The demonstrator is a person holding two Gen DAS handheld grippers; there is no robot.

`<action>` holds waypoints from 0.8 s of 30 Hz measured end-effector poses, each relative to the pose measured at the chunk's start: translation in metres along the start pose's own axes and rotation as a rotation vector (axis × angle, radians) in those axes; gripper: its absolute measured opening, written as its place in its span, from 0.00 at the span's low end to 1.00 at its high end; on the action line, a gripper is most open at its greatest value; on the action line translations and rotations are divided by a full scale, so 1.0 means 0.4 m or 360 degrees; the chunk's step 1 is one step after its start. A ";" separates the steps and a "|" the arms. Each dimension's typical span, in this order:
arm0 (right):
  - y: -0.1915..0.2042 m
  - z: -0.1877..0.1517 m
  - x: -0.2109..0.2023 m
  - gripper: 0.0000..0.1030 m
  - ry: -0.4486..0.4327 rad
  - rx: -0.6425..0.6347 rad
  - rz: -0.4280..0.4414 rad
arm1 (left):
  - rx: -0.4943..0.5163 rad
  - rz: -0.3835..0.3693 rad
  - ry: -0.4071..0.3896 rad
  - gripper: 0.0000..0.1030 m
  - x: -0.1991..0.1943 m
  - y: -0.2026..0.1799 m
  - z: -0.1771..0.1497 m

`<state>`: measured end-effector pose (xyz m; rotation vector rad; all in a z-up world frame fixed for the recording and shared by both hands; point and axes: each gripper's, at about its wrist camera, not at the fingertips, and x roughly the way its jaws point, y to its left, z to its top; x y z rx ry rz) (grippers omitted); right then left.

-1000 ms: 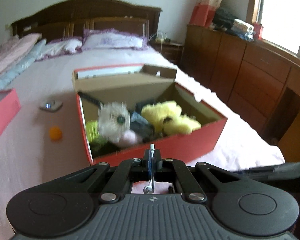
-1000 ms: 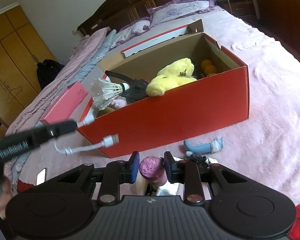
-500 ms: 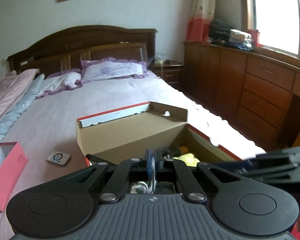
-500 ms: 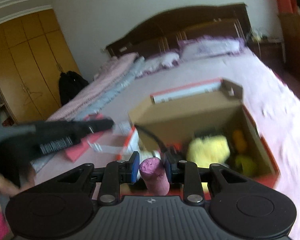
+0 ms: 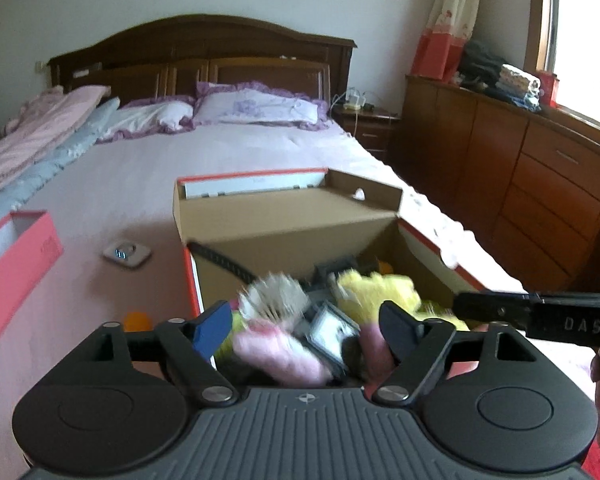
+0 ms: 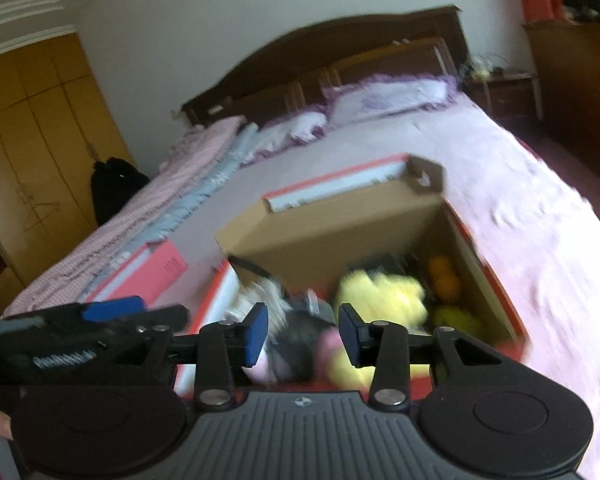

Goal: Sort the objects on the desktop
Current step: 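Open both tools over the box to drop the pink roll and cable, then move the right tool to the robot figure while the left approaches the yellow-lens sunglasses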

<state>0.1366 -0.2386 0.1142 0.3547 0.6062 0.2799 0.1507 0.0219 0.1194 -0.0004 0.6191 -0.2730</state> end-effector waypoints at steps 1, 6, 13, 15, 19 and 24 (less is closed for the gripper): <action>-0.018 -0.026 -0.003 0.41 0.0015 0.0014 -0.0017 | -0.0009 -0.0005 0.0011 0.82 -0.008 -0.006 -0.023; -0.082 -0.161 -0.029 0.42 0.0160 0.0060 -0.0117 | -0.0015 -0.0055 0.0124 0.84 -0.023 -0.040 -0.137; -0.107 -0.299 -0.040 0.42 0.0318 0.0124 -0.0193 | -0.0067 -0.0091 0.0353 0.85 0.005 -0.062 -0.266; -0.099 -0.325 -0.048 0.42 0.0345 0.0094 -0.0220 | -0.0071 -0.0092 0.0405 0.85 0.010 -0.061 -0.296; -0.073 -0.353 -0.055 0.42 0.0397 0.0032 -0.0210 | -0.0062 -0.0103 0.0472 0.83 0.012 -0.061 -0.350; -0.042 -0.365 -0.061 0.44 0.0460 -0.0067 -0.0188 | -0.0064 -0.0140 0.0518 0.82 0.012 -0.062 -0.378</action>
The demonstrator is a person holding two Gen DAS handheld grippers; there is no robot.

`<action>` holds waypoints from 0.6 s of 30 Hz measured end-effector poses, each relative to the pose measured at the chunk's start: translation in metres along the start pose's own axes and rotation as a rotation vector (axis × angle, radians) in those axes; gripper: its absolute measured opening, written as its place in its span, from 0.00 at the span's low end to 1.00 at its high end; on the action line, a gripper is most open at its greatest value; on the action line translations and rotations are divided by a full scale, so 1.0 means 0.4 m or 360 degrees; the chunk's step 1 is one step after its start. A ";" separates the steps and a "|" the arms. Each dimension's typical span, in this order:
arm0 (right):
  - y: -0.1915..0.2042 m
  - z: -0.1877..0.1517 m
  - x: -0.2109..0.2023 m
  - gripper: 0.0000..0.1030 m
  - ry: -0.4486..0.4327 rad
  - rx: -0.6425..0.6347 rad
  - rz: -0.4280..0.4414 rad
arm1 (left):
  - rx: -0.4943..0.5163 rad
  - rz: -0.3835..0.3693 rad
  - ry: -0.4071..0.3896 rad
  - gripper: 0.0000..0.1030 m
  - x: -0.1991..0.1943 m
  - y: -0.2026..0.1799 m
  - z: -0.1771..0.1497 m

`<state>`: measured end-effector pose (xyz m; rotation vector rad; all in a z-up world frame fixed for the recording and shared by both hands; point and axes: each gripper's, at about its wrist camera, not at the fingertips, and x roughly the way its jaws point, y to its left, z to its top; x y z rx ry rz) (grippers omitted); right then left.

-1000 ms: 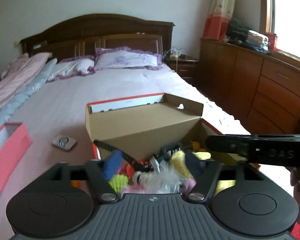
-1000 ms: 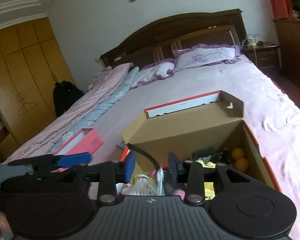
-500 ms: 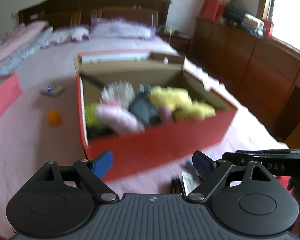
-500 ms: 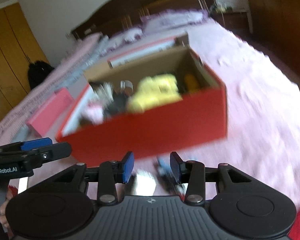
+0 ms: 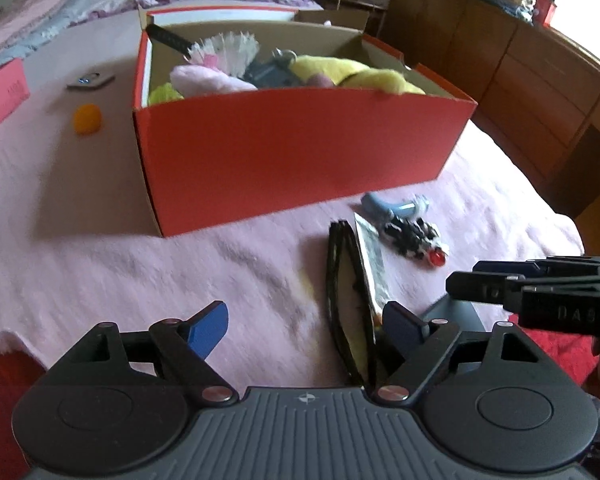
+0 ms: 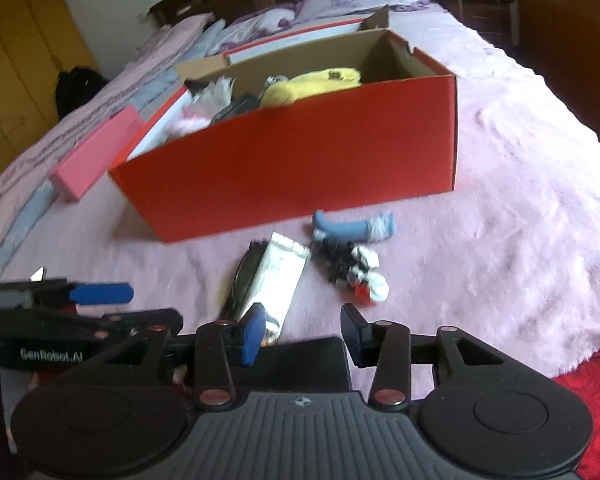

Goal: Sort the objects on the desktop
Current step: 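Move the right tool to the robot figure while the left approaches the yellow-lens sunglasses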

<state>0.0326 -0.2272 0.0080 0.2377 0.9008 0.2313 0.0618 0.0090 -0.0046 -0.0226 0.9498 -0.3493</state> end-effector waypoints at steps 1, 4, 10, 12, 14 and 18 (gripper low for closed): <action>0.002 -0.007 -0.002 0.45 0.0007 -0.0015 -0.0006 | 0.0005 -0.0005 0.0005 0.82 0.001 -0.001 -0.003; -0.003 -0.014 -0.006 0.45 0.0012 -0.0016 -0.0019 | 0.0016 -0.0010 0.0007 0.82 0.004 -0.008 0.001; -0.030 0.025 0.024 0.45 -0.0037 0.0015 -0.0072 | 0.0046 -0.0013 0.0006 0.82 0.021 -0.018 0.010; -0.036 0.042 0.054 0.45 -0.0040 -0.0002 -0.0099 | 0.0052 -0.0013 0.0011 0.82 0.030 -0.022 0.013; -0.042 0.056 0.085 0.45 -0.0029 -0.0012 -0.0124 | 0.0055 -0.0017 0.0015 0.82 0.037 -0.025 0.016; -0.046 0.075 0.136 0.45 -0.0016 -0.0068 -0.0140 | 0.0073 -0.0010 0.0011 0.82 0.046 -0.028 0.022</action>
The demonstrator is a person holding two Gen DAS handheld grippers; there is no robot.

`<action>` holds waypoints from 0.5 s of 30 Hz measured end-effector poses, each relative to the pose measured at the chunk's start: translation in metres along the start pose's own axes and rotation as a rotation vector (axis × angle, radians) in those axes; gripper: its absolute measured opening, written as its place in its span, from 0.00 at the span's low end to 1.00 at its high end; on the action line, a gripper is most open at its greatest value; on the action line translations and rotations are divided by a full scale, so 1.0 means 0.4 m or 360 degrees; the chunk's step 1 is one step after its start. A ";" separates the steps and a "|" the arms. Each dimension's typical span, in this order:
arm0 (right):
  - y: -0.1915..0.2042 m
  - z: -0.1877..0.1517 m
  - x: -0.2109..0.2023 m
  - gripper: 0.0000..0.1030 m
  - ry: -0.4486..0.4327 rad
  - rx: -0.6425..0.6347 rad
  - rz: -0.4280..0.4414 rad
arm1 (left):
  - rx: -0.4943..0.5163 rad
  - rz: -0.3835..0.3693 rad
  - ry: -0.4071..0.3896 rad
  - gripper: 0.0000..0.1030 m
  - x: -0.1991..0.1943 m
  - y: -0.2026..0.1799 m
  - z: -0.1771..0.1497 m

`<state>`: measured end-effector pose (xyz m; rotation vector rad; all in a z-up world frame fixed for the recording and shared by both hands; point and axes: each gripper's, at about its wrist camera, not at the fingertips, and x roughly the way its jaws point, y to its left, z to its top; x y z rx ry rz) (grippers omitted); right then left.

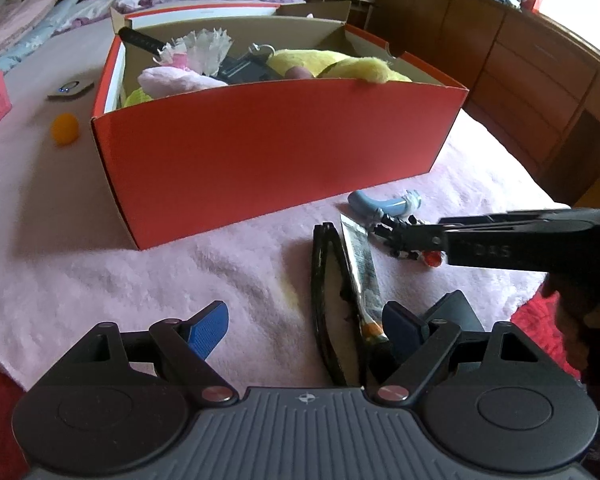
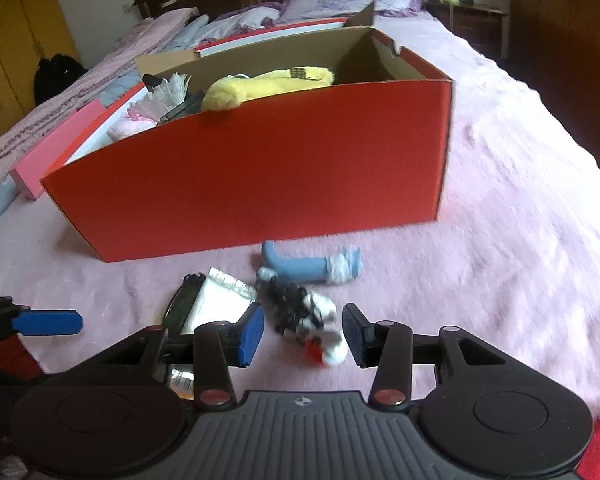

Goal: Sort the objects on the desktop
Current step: 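Move the right tool to the robot figure while the left approaches the yellow-lens sunglasses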

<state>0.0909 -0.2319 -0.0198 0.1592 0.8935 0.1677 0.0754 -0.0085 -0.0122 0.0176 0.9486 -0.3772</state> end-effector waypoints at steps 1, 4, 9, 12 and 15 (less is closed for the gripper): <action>0.001 0.003 0.012 0.45 0.0002 -0.0021 0.0000 | 0.0001 0.0002 -0.0001 0.82 0.003 0.001 0.002; 0.005 0.008 0.047 0.35 0.0044 -0.0072 -0.0004 | 0.0021 0.0010 -0.0008 0.77 0.017 0.002 0.009; 0.022 -0.015 0.032 0.29 0.0013 -0.0140 -0.0059 | 0.0027 0.0025 0.0008 0.64 0.035 0.018 0.013; 0.013 -0.032 0.008 0.29 0.0007 -0.0112 -0.0092 | 0.0026 0.0008 0.0045 0.63 0.051 0.025 0.010; -0.009 -0.048 -0.011 0.29 0.0019 -0.0041 -0.0104 | 0.0045 0.0007 0.0079 0.60 0.069 0.022 0.005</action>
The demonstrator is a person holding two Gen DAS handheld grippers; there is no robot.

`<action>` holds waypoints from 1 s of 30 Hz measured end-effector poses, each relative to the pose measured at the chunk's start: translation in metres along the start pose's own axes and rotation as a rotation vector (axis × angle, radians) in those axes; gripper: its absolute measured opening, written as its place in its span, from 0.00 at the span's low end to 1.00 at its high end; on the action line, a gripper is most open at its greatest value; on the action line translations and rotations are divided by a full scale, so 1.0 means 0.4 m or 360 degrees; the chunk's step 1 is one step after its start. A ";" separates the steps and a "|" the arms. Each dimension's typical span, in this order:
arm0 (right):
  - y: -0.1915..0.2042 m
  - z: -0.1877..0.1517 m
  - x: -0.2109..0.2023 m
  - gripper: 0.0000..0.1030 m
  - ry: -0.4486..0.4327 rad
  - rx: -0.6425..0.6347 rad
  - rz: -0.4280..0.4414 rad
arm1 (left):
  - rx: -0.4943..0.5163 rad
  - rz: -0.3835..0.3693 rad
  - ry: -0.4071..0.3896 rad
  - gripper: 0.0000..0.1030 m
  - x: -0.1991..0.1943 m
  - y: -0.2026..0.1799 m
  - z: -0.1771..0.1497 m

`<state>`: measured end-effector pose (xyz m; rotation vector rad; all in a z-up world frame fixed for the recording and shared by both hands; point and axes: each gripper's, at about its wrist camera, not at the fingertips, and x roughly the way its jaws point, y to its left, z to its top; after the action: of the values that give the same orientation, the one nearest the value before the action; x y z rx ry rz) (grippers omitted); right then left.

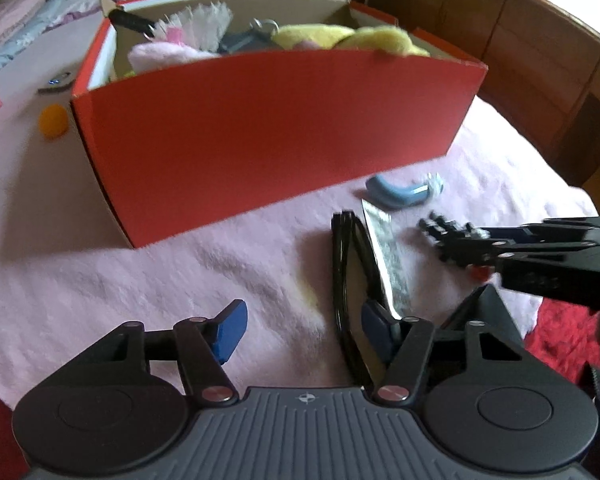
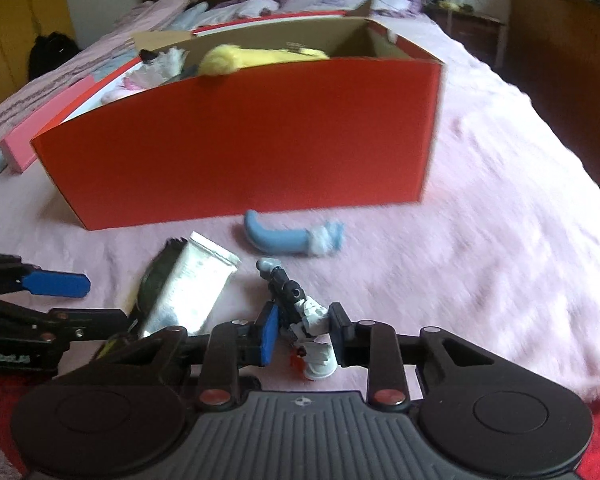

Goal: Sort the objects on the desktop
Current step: 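Move the right tool to the robot figure while the left approaches the yellow-lens sunglasses, then close the right tool on the robot figure while the left grasps the yellow-lens sunglasses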

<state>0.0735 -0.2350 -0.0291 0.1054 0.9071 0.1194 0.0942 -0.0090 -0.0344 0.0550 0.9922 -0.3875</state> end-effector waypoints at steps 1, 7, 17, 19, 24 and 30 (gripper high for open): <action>-0.008 -0.003 -0.004 0.29 0.0007 0.0022 0.0004 | 0.0001 0.0009 0.0010 0.60 0.007 -0.003 -0.001; -0.025 -0.023 0.011 0.30 0.0052 0.0109 0.0019 | 0.0049 0.0046 0.0060 0.56 0.045 -0.022 0.005; -0.018 -0.035 0.021 0.29 0.0046 0.0118 0.0010 | 0.0256 0.0017 0.0012 0.13 0.046 -0.092 0.008; -0.018 -0.036 0.015 0.28 0.0038 0.0113 0.0009 | 0.0241 0.0012 0.0008 0.12 0.036 -0.090 0.004; -0.022 -0.039 0.004 0.26 0.0016 0.0144 0.0026 | 0.0141 0.0007 -0.0011 0.11 0.005 -0.060 -0.005; -0.016 -0.042 0.001 0.26 0.0020 0.0144 0.0042 | 0.0091 0.0040 0.0040 0.12 0.010 -0.033 -0.007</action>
<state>0.0611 -0.2407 -0.0406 0.2010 0.9240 0.1038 0.0893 -0.0219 -0.0374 0.1242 1.0046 -0.3929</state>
